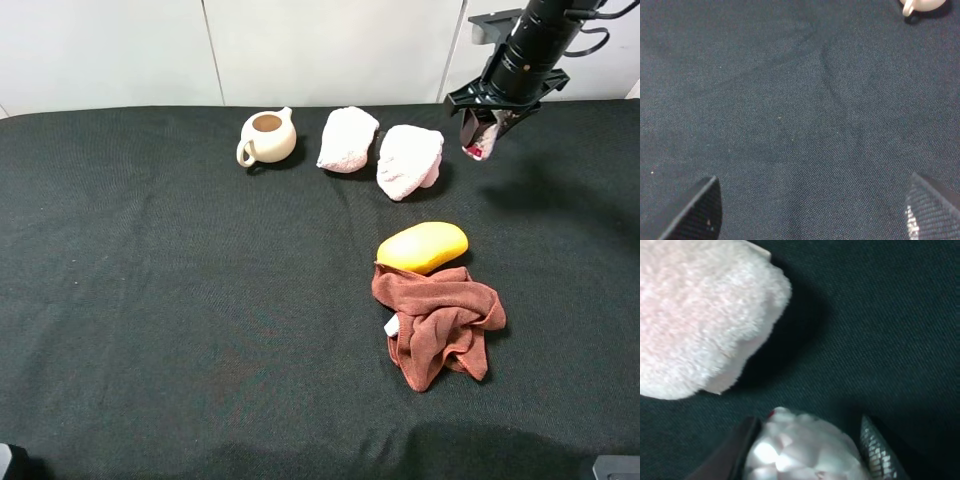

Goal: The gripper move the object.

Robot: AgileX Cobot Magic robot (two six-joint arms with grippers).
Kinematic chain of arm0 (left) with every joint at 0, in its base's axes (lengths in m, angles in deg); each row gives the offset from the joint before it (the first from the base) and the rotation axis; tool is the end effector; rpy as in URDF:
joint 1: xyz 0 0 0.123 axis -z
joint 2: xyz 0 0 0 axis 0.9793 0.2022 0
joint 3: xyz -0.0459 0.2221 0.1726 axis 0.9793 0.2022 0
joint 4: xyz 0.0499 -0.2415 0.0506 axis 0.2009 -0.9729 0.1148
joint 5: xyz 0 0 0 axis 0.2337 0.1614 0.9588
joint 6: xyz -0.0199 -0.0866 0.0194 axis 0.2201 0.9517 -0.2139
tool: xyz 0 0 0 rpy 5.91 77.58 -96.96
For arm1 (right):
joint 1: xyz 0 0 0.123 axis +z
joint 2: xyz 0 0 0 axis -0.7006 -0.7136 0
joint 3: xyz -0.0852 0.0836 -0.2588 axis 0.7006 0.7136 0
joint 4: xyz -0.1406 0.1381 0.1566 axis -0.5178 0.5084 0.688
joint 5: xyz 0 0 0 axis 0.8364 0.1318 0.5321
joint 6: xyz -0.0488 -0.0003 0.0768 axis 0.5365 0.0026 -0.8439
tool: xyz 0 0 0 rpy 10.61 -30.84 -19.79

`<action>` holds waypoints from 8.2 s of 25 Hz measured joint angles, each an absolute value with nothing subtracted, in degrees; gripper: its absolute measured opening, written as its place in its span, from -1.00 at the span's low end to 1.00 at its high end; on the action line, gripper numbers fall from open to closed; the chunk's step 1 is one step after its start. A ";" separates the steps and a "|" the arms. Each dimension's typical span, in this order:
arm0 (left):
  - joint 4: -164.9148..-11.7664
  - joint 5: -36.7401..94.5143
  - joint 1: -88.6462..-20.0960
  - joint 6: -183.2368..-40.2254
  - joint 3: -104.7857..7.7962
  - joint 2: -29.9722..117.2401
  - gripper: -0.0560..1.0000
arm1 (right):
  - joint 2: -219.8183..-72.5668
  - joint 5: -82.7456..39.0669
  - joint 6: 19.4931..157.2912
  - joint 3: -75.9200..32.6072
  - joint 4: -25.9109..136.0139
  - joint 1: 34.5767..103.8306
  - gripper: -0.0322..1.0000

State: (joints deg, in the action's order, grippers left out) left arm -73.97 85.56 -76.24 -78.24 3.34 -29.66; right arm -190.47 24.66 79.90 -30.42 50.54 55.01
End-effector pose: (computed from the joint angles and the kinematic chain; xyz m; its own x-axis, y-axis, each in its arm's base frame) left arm -0.0033 0.0013 0.2731 -0.4630 0.0344 -0.8857 0.0327 0.9992 0.0217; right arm 0.4122 0.0812 0.1866 -0.9014 -0.3870 -0.1942 -0.3955 0.9184 0.0060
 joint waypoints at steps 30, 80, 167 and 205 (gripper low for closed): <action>-73.97 85.56 -76.24 -78.24 3.34 -29.66 0.49 | -195.51 17.85 81.37 -28.63 51.82 54.69 -0.31; -73.97 85.56 -76.24 -78.24 3.34 -29.66 0.49 | -195.51 14.80 78.17 -27.18 49.01 54.69 -0.31; -73.97 85.56 -76.24 -78.24 3.34 -29.66 0.49 | -166.09 29.96 79.07 -27.18 50.29 54.69 0.41; -73.97 85.56 -76.24 -78.24 3.34 -29.66 0.49 | -89.36 39.09 65.96 7.77 40.99 54.69 0.41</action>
